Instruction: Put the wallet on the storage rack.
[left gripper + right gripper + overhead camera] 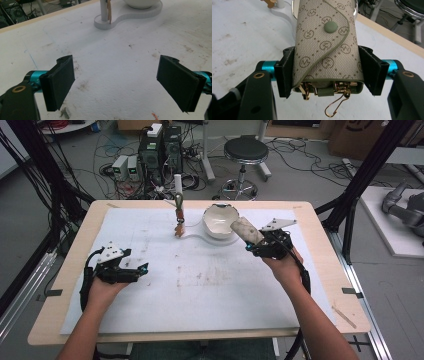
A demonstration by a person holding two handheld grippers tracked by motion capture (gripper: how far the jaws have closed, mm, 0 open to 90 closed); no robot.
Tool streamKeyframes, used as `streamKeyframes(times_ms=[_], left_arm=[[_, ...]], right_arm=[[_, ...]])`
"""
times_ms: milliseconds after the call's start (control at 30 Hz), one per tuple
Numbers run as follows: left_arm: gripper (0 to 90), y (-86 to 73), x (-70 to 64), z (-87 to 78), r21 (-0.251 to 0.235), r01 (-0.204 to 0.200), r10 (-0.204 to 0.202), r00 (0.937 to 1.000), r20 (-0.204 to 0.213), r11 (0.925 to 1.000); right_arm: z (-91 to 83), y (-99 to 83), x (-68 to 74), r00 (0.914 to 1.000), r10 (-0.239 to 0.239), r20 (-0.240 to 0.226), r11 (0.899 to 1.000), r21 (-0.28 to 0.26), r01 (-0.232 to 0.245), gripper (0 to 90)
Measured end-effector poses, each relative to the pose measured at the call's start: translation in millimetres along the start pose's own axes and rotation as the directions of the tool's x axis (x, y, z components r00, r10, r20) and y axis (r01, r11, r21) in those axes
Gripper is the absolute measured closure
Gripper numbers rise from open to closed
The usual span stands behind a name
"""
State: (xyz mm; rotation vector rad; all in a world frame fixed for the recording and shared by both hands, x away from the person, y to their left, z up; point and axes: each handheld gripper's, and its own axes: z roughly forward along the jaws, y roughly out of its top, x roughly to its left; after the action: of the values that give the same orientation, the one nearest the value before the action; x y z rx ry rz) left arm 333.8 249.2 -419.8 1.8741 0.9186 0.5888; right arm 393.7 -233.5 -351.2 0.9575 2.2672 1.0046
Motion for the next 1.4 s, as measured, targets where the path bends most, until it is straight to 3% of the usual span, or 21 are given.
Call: streamKeyframes(times_ms=[433, 667, 1100, 1167, 1400], left_arm=[[14.8, -2.1, 3.1, -1.0, 0.006, 0.001, -0.001, 1.0000, -0.009, 1.0000], [14.8, -2.7, 4.0, -0.5, 0.008, -0.003, 0.003, 0.9999, -0.011, 1.0000], [14.8, -4.2, 7.0, -1.4, 0.009, 0.001, -0.001, 0.9999, -0.017, 1.0000], [14.8, -4.3, 6.7, -1.0, 0.013, 0.000, 0.000, 0.9999, -0.017, 0.9999], [14.8, -4.5, 5.5, 0.1, 0.020, -0.005, 0.005, 0.9998, -0.017, 0.9998]], right_arm=[[31.2, 43.9, 8.8, 0.9961, -0.088, -0.004, 0.993, 0.077, 0.088, 36.1], [51.3, 66.3, 11.5, 0.9892, -0.146, 0.006, 0.980, 0.140, 0.144, 36.1], [83.1, 75.2, 12.0, 0.9857, -0.168, 0.011, 0.963, 0.213, 0.162, 36.1], [86.5, 78.3, 13.0, 0.9819, -0.188, 0.019, 0.956, 0.233, 0.179, 36.1], [101.1, 85.6, 13.5, 0.9803, -0.196, 0.020, 0.951, 0.247, 0.186, 36.0]])
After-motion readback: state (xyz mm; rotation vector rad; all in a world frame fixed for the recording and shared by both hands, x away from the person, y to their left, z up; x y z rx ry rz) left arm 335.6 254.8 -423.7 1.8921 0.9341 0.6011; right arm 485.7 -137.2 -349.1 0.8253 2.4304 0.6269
